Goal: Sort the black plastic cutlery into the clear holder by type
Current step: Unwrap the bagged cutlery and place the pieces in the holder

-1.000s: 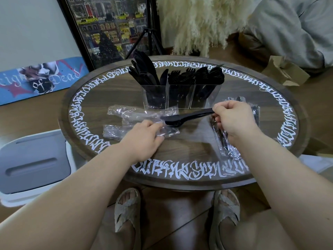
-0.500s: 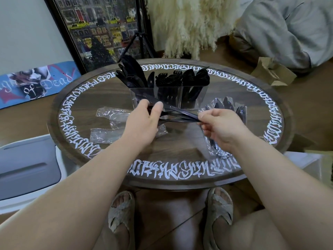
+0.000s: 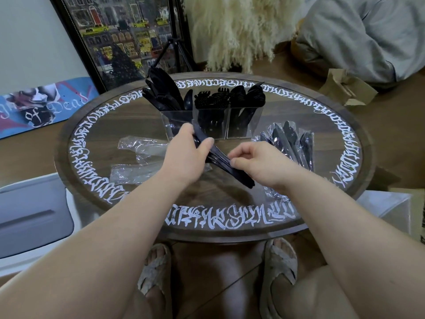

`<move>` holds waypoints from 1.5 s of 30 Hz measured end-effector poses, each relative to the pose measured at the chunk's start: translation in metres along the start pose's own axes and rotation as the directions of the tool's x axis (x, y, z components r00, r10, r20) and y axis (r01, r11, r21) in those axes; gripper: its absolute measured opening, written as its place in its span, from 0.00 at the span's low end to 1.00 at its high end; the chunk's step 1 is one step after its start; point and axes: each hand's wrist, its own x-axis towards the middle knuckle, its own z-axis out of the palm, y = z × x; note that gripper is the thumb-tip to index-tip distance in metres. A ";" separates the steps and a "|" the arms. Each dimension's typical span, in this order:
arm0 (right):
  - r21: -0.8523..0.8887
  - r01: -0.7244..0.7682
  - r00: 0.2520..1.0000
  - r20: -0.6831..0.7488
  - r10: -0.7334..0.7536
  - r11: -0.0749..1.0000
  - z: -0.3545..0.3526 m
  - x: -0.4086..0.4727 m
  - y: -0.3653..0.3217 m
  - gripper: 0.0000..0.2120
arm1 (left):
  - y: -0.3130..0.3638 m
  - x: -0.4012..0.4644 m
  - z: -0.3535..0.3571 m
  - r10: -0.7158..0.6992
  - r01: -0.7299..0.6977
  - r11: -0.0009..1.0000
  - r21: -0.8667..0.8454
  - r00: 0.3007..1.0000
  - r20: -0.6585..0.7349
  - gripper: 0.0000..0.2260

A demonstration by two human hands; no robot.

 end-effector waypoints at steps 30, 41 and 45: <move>0.128 0.034 0.968 -0.250 -0.001 0.991 0.009 0.005 -0.017 0.07 | 0.002 -0.013 -0.030 0.113 -0.135 0.987 -0.090 0.971 -0.209 0.04; 0.253 0.127 0.946 -0.321 -0.040 0.959 0.000 0.001 -0.075 0.06 | 0.035 0.009 -0.090 0.234 -0.292 0.954 -0.071 0.868 -0.438 0.03; 0.314 0.146 0.937 -0.348 -0.029 0.938 -0.002 0.014 -0.091 0.08 | 0.047 0.029 -0.102 0.285 -0.319 0.948 -0.003 0.852 -0.440 0.02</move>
